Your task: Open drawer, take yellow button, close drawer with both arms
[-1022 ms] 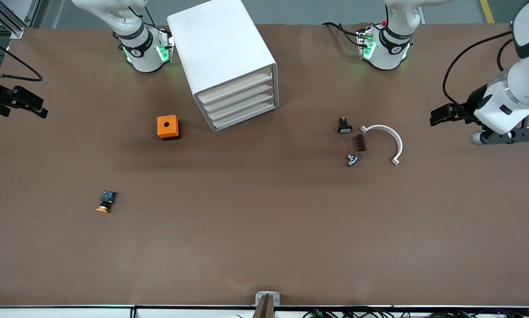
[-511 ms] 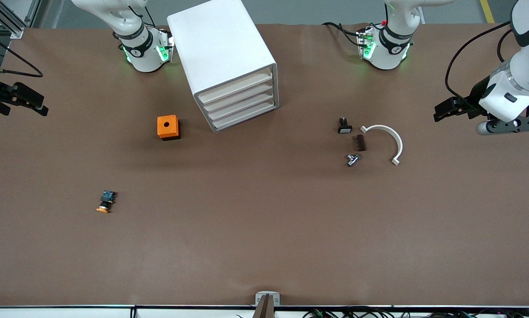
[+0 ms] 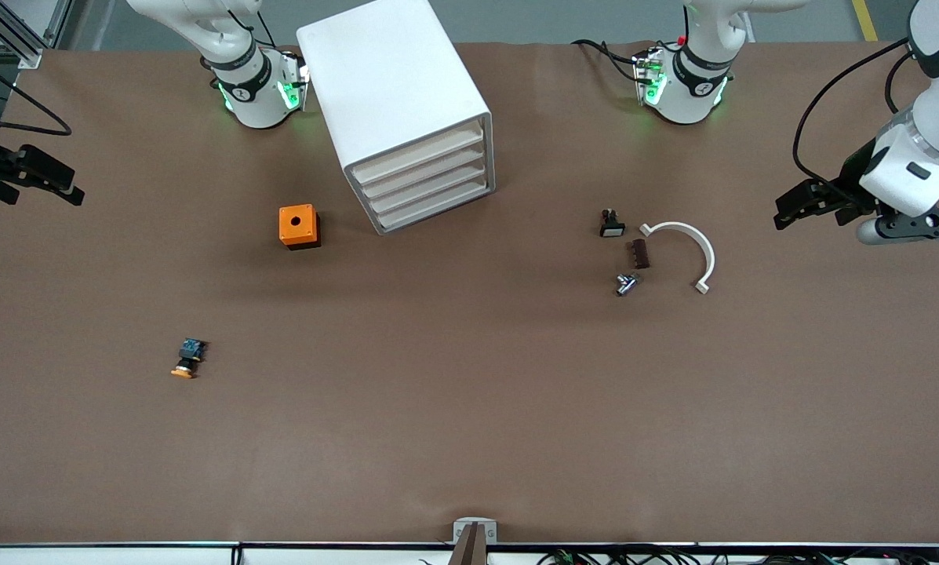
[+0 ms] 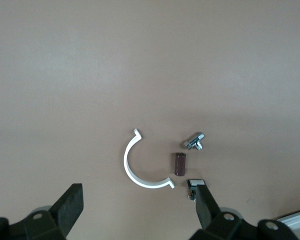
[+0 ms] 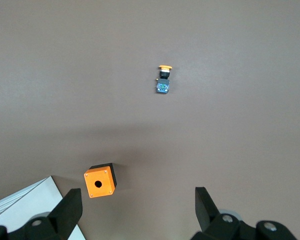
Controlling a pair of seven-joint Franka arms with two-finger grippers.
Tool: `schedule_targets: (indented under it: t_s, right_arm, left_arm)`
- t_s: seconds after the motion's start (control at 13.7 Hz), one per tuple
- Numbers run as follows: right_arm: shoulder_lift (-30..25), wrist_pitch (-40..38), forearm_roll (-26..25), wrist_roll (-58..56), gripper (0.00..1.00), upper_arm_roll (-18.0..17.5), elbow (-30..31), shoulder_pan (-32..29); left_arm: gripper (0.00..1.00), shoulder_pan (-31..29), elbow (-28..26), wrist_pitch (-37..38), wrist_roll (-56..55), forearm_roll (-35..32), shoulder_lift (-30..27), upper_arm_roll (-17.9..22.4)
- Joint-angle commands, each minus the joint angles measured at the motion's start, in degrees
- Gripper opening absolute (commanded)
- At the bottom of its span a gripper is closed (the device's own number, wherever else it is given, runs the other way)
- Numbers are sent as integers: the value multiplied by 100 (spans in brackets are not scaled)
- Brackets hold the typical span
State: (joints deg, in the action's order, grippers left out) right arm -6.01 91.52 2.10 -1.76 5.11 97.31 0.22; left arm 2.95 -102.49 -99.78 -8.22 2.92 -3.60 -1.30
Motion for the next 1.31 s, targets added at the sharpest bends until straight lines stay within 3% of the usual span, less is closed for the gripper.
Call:
schedule_targets:
  t_s: [0.0, 1.24]
  right_arm:
    - [-181, 68, 80, -62, 100, -10, 166, -57]
    - [-216, 200, -114, -211, 100, -37, 174, -39]
  left_arm:
    - [99, 57, 605, 29, 40, -64, 403, 60]
    - [100, 48, 1063, 151, 58, -108, 474, 60]
